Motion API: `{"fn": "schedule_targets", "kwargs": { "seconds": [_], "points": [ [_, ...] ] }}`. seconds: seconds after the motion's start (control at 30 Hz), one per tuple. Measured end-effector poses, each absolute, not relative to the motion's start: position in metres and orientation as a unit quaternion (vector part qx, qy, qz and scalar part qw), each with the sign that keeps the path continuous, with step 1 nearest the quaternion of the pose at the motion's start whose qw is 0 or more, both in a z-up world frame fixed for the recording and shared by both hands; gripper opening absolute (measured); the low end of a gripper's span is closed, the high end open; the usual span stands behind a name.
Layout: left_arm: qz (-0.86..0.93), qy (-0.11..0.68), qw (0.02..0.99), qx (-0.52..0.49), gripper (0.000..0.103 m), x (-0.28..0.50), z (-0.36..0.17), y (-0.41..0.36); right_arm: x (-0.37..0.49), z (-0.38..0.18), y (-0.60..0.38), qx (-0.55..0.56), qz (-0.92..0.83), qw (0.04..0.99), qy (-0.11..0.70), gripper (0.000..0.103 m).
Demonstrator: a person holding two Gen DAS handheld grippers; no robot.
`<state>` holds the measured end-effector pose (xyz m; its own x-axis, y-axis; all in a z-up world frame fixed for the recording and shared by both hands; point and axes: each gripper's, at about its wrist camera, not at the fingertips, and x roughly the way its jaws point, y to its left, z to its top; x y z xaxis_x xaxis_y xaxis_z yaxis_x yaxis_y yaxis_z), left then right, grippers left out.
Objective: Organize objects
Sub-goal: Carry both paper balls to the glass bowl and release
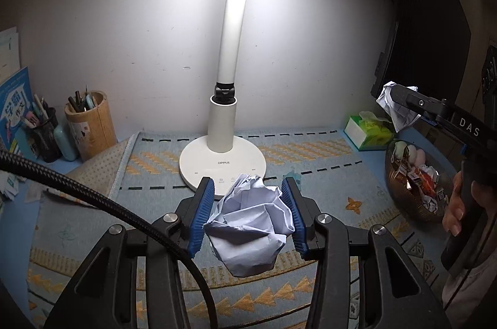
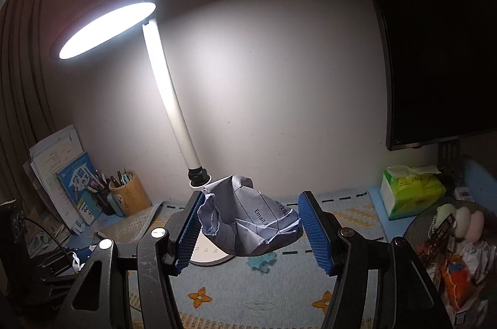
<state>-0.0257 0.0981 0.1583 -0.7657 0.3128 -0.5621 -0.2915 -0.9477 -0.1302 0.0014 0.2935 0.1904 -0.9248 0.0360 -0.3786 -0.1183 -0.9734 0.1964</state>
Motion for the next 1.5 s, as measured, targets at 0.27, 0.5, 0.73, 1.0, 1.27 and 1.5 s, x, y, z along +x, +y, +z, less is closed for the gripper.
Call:
{"fn": "schedule_targets", "kwargs": {
  "seconds": [0.27,0.5,0.73,1.0,1.27,1.5],
  "points": [
    [0.929,0.019,0.239,-0.280,0.042,-0.017,0.175,0.198,0.041,0.190,0.377,-0.183,0.969,0.104,0.133,0.061],
    [0.907,0.059,0.313,-0.276,0.042,-0.016,0.177,0.293,0.083,0.184,0.458,-0.185,0.953,0.172,0.167,0.061],
    [0.882,0.085,0.379,-0.267,0.042,-0.007,0.173,0.373,0.122,0.186,0.519,-0.185,0.937,0.232,0.183,0.061],
    [0.859,0.102,0.417,-0.278,0.042,0.004,0.151,0.423,0.135,0.178,0.548,-0.203,0.925,0.259,0.189,0.061],
    [0.849,0.074,0.445,-0.273,0.058,-0.004,0.129,0.431,0.119,0.159,0.564,-0.229,0.914,0.254,0.217,0.085],
    [0.860,0.046,0.442,-0.251,0.103,0.001,0.134,0.412,0.113,0.161,0.551,-0.231,0.914,0.252,0.219,0.103]
  ]
}}
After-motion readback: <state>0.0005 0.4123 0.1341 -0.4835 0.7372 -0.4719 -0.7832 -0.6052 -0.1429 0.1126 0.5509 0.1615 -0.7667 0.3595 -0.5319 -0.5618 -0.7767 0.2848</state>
